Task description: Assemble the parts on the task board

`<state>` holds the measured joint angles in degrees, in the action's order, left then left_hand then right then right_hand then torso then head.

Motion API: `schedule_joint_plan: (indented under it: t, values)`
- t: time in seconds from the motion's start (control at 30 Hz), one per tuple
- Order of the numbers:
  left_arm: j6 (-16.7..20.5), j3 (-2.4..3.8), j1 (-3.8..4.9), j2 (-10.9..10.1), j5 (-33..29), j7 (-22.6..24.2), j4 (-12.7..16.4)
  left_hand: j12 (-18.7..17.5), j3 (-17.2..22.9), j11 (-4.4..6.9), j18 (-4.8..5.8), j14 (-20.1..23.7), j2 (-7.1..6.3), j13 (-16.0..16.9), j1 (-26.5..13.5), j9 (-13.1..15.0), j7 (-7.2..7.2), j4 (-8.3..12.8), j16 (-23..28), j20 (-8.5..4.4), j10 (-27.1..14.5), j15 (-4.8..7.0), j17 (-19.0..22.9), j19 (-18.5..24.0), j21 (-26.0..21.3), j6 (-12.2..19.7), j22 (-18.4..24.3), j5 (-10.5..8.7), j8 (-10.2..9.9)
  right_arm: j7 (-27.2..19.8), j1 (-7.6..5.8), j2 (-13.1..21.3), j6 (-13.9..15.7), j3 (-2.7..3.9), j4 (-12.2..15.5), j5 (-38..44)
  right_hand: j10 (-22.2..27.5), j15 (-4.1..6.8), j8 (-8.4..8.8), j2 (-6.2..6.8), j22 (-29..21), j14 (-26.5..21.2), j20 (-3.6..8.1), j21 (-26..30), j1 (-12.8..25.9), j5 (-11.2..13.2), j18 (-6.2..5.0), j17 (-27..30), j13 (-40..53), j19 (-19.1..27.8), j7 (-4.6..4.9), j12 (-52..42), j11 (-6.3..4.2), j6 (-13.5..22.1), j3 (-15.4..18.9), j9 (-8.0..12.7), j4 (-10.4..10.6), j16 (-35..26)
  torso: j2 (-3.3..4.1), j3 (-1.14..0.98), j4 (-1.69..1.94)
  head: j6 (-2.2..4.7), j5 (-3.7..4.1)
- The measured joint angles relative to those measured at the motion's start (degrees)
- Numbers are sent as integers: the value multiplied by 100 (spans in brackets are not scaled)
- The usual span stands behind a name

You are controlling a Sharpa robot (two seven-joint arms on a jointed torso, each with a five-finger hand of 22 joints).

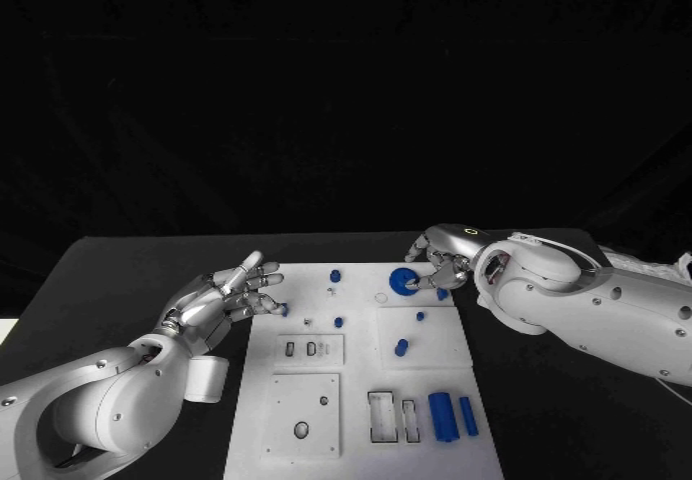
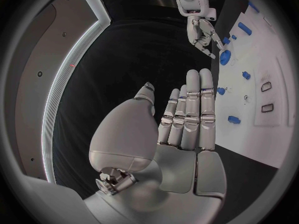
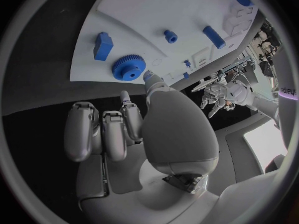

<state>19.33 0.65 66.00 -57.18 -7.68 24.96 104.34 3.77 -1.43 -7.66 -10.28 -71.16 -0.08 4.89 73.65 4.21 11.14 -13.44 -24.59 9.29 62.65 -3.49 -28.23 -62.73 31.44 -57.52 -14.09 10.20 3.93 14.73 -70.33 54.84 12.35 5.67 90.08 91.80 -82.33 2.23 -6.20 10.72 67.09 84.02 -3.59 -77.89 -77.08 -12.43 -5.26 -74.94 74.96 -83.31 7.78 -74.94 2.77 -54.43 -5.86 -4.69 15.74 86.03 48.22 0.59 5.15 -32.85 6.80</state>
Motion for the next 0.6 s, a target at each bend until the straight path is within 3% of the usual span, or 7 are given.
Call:
schedule_joint_plan:
  t: [0.6]
  values:
    - [-9,0,0,4,0,-6,-3,0,0,0,1,0,-1,1,45,0,0,0,0,0,0,0,-13,0,0,0,-5,0,0,55,80,-163,-104,0,-197,71,-141,1,-67,-159,140,1,-21,-106,-158,0,0,1,-1,-20,0,-324,-2,0,-90,-11,-59,74,-7,8,8,-36,12]
